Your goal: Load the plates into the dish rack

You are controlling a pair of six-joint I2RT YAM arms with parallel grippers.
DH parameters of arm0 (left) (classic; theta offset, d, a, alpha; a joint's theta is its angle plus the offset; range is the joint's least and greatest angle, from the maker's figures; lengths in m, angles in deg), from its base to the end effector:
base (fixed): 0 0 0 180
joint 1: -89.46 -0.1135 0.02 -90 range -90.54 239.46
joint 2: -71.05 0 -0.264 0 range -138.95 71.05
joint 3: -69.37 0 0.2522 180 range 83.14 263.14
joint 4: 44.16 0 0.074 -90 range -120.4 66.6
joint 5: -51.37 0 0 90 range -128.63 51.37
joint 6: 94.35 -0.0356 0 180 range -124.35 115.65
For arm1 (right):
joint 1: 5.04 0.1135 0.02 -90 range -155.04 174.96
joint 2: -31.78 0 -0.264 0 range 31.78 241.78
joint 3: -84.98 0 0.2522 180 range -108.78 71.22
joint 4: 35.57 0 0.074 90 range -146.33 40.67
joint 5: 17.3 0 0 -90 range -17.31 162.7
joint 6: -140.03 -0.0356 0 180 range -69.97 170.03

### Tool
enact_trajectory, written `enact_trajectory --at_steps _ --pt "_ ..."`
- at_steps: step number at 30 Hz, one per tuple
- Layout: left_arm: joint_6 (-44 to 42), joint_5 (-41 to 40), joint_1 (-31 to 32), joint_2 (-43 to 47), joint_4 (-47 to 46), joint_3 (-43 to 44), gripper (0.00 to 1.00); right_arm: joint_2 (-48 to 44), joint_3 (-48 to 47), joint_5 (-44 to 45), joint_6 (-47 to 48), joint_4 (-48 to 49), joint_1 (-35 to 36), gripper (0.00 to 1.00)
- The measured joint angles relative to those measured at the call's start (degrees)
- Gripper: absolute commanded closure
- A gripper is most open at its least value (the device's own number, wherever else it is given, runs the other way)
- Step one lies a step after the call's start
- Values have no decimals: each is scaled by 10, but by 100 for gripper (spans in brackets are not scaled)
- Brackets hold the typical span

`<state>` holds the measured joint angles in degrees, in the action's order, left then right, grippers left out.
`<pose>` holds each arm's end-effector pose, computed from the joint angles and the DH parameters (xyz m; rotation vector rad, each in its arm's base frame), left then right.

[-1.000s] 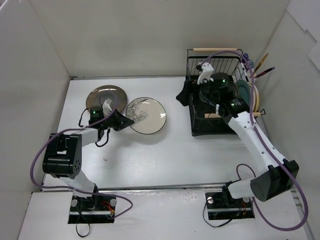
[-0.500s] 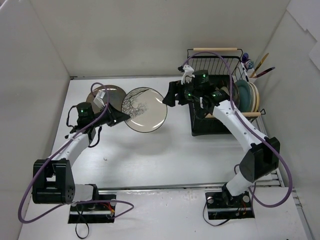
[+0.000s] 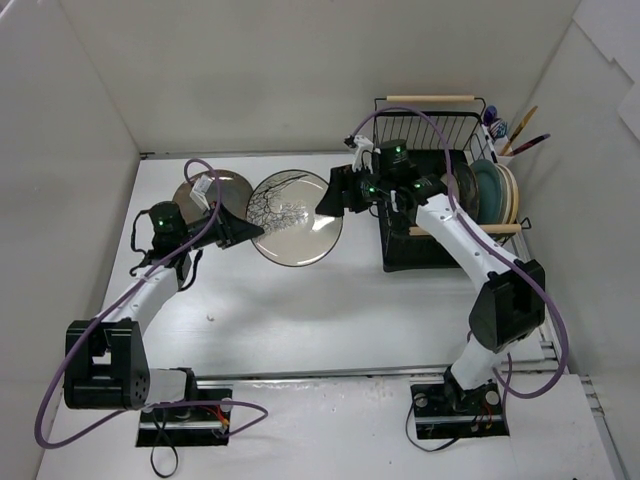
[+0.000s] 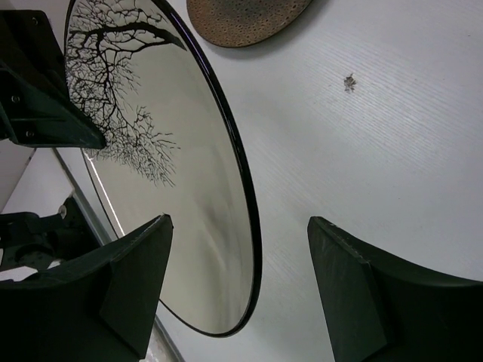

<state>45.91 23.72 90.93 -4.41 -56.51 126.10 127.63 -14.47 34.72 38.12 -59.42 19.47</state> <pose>0.2816 -0.0388 0.2780 0.1322 1.8782 -1.5476 0.3497 0.1835 0.3566 -0.6738 1.8728 1.0542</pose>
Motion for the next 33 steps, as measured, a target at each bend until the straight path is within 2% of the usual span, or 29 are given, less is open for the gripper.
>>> enact_trajectory --at_steps 3,5,8,9,10,11,13,16,17,21,22,24,25,27,33 --pt "1 9 0 0 -10 0 100 6 0 -26 2 0 0 39" --pt "2 11 0 0 -13 0 100 9 -1 -43 2 0 0 48" --pt "1 14 0 0 -17 0 100 15 -5 -75 9 0 0 69" --pt "1 15 1 0 -17 0 100 16 -6 -83 9 0 0 80" --pt "1 15 3 0 -18 0 100 16 -7 -86 14 0 0 84" --pt "0 16 2 -1 -20 0 100 16 -7 -97 10 -1 0 92" --pt "-5 13 1 -6 -24 1 100 16 -8 -124 3 0 -5 98" --pt "-13 20 1 -16 -21 3 100 14 -8 -142 1 -1 -8 100" --pt "-20 20 1 -17 -12 7 96 14 -8 -142 1 -2 -8 100" --pt "-65 3 4 -17 50 34 67 14 -8 -141 4 -1 -8 100" --pt "-78 -5 5 -17 68 40 55 14 -8 -138 5 -1 -8 100" --pt "-101 -23 8 -17 108 55 51 14 -8 -121 11 -9 -4 100" --pt "-111 -31 8 -17 124 61 44 14 -8 -113 14 -14 -3 100" --pt "-124 -46 6 -17 149 68 36 15 -9 -99 16 -20 -4 100" --pt "-149 -107 -17 -13 233 70 21 19 -38 -52 19 -37 -4 100"
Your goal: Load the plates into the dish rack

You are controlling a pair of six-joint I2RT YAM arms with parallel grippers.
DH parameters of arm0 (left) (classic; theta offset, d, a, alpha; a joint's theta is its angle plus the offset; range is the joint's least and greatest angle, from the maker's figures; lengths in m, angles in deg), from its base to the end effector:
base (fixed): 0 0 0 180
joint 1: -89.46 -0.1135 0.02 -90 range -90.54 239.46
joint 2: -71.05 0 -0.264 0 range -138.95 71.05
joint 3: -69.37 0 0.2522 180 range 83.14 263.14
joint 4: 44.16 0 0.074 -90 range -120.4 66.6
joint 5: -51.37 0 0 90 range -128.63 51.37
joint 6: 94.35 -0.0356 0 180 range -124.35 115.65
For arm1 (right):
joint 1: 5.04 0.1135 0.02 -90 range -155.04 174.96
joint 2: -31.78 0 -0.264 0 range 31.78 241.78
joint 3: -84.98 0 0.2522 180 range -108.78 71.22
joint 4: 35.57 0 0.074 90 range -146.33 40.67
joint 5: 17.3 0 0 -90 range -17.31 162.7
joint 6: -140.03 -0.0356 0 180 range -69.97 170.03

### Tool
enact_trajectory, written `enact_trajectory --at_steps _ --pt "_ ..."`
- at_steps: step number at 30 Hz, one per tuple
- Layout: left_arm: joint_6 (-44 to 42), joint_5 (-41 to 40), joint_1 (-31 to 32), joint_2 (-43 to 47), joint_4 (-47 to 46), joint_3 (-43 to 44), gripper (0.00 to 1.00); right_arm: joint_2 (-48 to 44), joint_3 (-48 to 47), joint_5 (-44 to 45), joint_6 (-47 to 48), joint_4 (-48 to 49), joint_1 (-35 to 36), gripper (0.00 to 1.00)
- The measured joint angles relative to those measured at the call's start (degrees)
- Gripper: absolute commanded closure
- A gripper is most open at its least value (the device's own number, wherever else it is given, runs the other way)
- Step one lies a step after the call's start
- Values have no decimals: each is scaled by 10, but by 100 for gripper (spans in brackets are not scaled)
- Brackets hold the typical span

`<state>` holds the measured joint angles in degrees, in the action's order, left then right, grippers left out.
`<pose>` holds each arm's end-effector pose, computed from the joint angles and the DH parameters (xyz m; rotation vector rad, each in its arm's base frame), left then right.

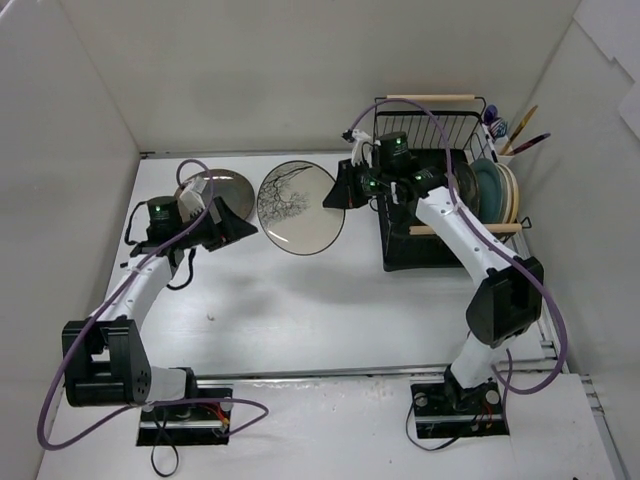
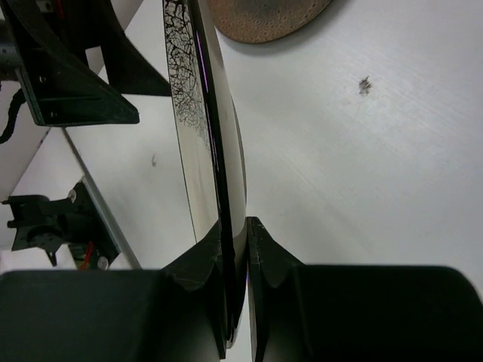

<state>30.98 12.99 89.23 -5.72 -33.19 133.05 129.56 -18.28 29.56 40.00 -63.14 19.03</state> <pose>0.2931 -0.0267 0.2742 -0.0129 2.0435 -1.2805 0.3548 0.1851 0.3616 -0.7516 1.8671 1.1191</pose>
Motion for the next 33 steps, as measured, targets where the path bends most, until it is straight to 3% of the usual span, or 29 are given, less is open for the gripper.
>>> enact_trajectory --at_steps 1,3,8,18,25,33 --pt "-5 -14 -5 4 21 0 19 0 -9 11 2 -2 0 100" --pt "-19 -51 -12 14 68 4 1 0 -28 36 10 -4 0 100" --pt "-43 -157 -26 39 178 30 1 -16 -56 125 37 -6 -5 100" --pt "-83 -277 -43 90 286 40 1 -125 -59 351 120 -19 -55 100" --pt "-110 -309 -43 105 302 41 1 -165 -59 495 179 -19 -73 100" --pt "-113 -302 -43 105 295 41 0 -164 -17 542 191 -20 -113 100"
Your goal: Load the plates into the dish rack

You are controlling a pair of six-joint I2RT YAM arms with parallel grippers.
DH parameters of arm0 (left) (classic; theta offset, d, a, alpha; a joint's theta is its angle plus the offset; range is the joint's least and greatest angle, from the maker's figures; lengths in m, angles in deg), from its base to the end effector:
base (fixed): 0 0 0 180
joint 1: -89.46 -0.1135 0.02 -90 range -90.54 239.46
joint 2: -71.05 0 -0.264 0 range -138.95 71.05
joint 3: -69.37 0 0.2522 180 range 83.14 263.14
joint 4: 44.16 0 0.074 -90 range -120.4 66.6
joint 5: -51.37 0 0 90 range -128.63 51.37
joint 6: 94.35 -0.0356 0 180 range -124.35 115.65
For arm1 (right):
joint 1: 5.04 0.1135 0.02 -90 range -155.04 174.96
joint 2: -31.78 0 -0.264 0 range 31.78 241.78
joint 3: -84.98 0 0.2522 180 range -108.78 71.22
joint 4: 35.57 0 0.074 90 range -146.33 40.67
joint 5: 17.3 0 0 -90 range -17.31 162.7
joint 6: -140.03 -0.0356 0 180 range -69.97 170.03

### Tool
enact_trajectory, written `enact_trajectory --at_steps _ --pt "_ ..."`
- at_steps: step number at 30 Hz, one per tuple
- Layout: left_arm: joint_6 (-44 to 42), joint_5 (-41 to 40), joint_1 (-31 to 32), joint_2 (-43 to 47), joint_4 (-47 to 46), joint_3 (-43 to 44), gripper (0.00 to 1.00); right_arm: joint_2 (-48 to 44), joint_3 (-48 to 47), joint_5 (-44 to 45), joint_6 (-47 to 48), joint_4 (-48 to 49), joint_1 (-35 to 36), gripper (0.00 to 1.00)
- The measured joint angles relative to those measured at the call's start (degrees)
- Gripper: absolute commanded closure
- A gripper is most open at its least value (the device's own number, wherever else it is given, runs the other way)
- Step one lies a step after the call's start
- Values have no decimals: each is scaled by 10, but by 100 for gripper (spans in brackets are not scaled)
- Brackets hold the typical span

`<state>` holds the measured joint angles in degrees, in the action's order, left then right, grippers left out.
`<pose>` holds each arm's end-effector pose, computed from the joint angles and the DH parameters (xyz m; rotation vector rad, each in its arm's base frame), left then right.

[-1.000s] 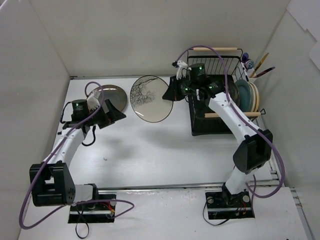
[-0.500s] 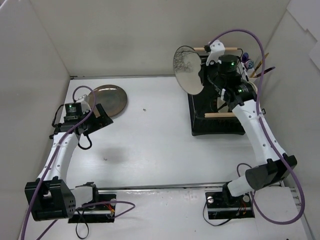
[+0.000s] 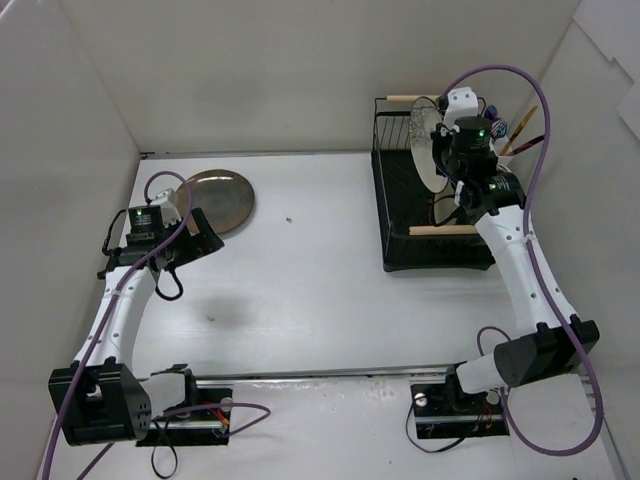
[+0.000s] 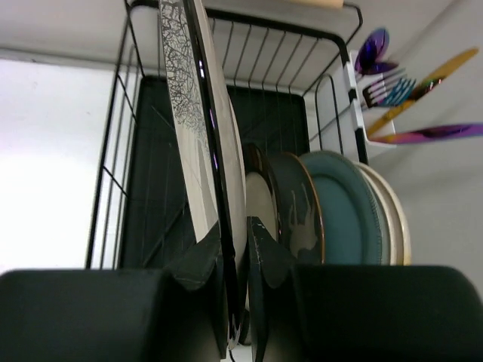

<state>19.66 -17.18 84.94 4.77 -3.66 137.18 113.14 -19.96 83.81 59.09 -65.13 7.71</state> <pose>0.2495 0.0067 0.2946 -0.3581 2.2357 -0.6031 0.3135 0.0639 0.4640 -0.1721 1.6656 -0.1138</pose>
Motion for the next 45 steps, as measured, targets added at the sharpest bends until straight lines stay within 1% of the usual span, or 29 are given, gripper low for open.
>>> enact_trajectory --at_steps 8,18,31,45 --pt "0 19 0 0 -11 -5 1 31 52 -11 -16 -3 -32 100" --pt "0 40 0 0 -19 -6 1 63 96 -29 -41 -3 -41 100" --pt "0 49 0 -5 -27 -12 1 64 155 -23 -54 12 -45 100" --pt "0 55 0 -19 -29 -12 1 44 199 -17 -100 33 -45 100"
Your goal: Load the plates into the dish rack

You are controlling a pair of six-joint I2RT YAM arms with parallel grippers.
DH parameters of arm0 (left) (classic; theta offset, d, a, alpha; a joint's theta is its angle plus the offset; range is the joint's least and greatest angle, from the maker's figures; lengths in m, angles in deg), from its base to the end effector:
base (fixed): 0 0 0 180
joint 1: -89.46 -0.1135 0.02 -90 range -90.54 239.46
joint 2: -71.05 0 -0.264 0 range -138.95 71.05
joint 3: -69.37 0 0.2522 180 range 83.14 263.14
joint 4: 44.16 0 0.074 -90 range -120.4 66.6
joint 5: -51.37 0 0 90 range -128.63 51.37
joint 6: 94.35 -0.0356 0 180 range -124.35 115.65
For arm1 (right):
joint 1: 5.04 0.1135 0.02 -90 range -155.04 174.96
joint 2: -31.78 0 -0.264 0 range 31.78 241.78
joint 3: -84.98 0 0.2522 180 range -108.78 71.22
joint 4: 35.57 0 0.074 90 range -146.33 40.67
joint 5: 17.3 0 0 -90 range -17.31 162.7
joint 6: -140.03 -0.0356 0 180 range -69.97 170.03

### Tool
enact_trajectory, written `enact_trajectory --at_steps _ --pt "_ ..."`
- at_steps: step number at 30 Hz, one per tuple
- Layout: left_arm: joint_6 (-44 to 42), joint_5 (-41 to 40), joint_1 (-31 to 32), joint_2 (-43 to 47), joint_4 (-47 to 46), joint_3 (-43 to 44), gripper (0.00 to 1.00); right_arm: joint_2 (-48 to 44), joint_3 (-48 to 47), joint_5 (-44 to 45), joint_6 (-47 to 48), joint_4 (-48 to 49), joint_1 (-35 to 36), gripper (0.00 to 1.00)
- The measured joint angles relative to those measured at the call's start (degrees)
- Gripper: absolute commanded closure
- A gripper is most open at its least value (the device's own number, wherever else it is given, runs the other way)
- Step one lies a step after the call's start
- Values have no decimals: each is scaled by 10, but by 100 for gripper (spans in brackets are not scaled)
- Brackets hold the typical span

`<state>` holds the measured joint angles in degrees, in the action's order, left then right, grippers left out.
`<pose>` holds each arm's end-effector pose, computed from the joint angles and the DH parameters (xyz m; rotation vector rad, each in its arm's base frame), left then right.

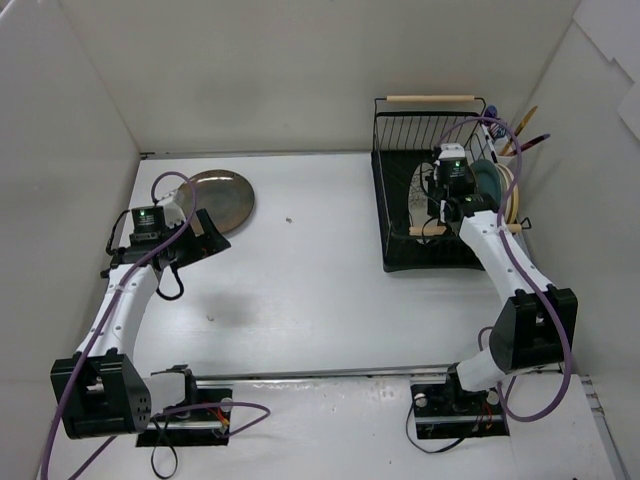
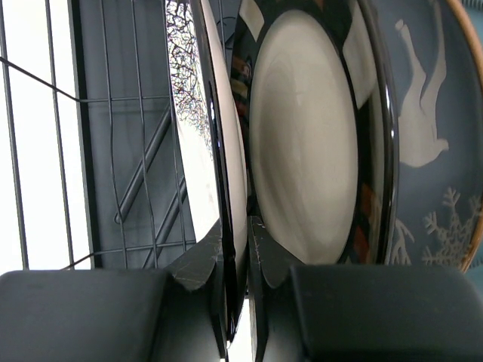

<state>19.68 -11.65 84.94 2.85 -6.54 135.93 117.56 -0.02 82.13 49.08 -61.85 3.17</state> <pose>0.2564 0.0041 0.2845 -0.3066 2.2427 -0.7124 0.3472 0.0442 0.3237 -0.0263 2.0367 -0.0678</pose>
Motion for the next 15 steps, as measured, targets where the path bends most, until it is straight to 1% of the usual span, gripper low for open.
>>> enact_trajectory --at_steps 9,15 --pt "0 0 0 -6 0 0 1 -13 14 2 -19 -1 0 99" --pt "0 0 0 -10 0 0 1 -33 22 2 -24 -10 1 94"
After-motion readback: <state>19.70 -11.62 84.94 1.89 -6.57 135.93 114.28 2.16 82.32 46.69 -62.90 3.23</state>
